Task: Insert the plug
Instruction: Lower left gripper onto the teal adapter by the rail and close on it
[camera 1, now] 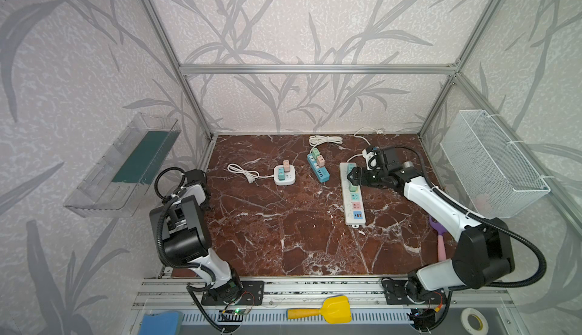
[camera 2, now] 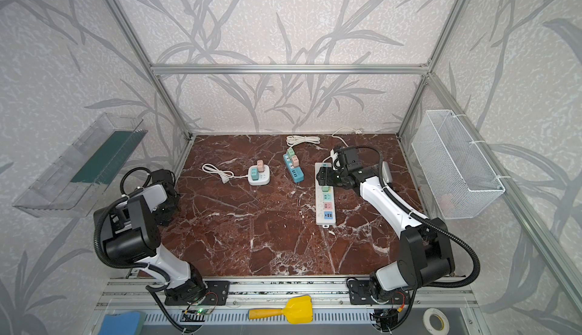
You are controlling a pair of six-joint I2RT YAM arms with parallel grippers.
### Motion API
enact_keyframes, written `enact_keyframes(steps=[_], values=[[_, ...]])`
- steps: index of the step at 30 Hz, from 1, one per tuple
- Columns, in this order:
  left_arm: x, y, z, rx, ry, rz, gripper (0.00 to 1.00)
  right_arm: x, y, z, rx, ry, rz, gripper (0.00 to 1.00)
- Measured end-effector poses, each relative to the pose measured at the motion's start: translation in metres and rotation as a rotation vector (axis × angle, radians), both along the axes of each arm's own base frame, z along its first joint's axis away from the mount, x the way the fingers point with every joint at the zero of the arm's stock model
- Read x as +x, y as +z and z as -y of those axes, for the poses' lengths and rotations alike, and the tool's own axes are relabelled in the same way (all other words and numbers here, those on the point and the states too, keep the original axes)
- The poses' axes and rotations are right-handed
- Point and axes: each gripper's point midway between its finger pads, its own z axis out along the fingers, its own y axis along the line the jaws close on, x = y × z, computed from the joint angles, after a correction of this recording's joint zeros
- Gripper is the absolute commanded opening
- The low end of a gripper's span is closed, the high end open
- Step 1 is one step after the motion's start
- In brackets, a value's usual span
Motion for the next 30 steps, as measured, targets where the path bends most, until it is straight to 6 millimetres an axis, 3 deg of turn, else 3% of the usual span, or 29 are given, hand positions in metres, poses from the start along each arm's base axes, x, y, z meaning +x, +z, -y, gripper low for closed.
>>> enact_keyframes(steps=[14,30], values=[[-0.007,-0.017,-0.002,-0.053,0.015,-0.026,0.83,0.000,-0.001,0.003,0.011,-0.005,-0.007,0.74],[0.000,-0.018,-0.006,-0.081,-0.008,-0.016,0.69,0.001,-0.001,0.007,0.019,-0.014,-0.007,0.69]])
